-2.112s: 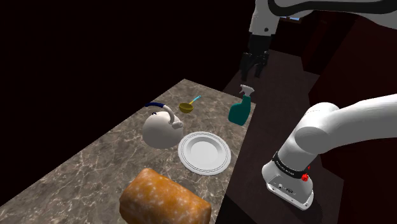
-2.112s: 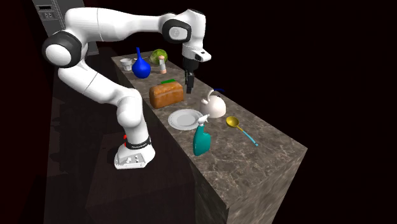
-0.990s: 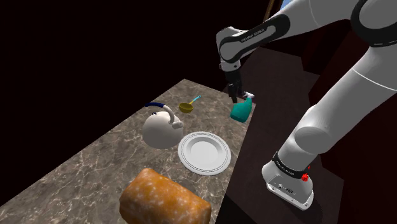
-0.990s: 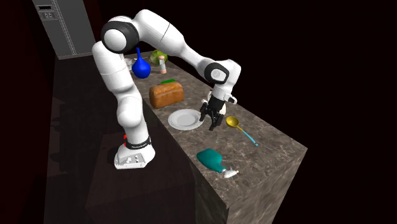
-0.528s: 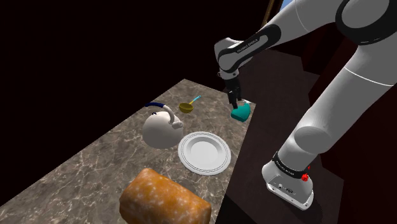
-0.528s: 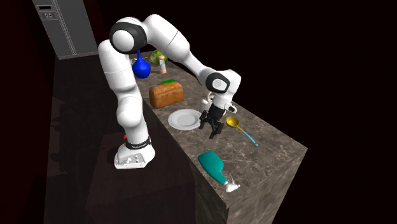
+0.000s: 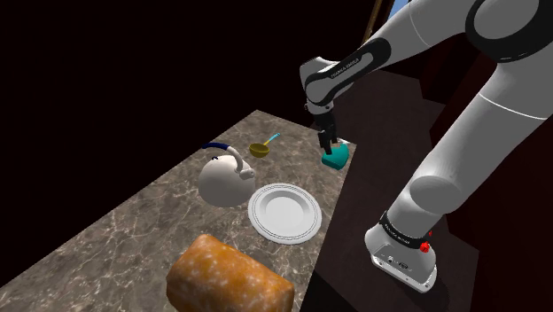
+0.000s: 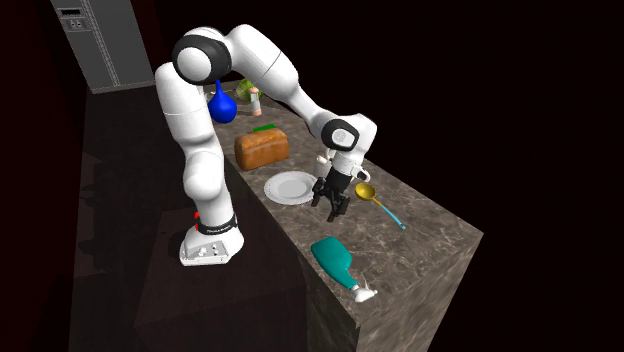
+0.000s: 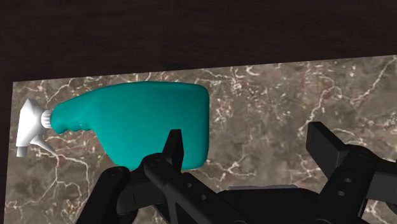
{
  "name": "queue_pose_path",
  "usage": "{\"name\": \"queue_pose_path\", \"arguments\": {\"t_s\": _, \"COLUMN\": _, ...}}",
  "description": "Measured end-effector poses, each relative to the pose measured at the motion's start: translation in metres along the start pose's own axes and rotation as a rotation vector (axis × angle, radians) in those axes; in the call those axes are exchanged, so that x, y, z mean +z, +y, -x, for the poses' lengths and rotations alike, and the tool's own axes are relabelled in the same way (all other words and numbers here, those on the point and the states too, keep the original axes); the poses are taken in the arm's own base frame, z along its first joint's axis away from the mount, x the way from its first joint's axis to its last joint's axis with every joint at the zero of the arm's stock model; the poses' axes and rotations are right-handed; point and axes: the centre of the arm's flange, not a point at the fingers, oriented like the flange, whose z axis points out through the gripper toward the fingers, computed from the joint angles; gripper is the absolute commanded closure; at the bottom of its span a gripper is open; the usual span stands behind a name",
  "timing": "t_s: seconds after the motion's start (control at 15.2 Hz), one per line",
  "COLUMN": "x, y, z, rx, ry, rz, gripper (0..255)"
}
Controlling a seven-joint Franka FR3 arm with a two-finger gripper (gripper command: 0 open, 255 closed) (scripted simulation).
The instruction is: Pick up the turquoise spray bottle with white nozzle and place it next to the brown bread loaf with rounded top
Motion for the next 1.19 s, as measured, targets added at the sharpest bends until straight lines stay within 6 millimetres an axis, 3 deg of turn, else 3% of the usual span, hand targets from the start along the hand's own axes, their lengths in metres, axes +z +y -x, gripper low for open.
{"name": "queue_pose_path", "arguments": {"t_s": 0.07, "x": 0.0, "y": 0.0, "z": 0.0, "rx": 0.0, "ry": 0.0, "rz": 0.0, "gripper": 255}}
{"name": "queue_pose_path", "arguments": {"t_s": 0.66, "x": 0.0, "y": 0.0, "z": 0.0, "rx": 0.0, "ry": 0.0, "rz": 0.0, "gripper": 255}}
{"name": "queue_pose_path", "arguments": {"t_s": 0.73, "x": 0.0, "y": 0.0, "z": 0.0, "rx": 0.0, "ry": 0.0, "rz": 0.0, "gripper": 0}}
{"name": "queue_pose_path", "arguments": {"t_s": 0.86, "x": 0.002, "y": 0.003, "z": 0.006, "rx": -0.033, "ry": 0.011, "rz": 0.008, "gripper": 0}}
{"name": "queue_pose_path", "arguments": {"t_s": 1.19, "x": 0.031, "y": 0.042, "z": 0.055, "rx": -0.422, "ry": 0.118, "rz": 0.082, "gripper": 0}}
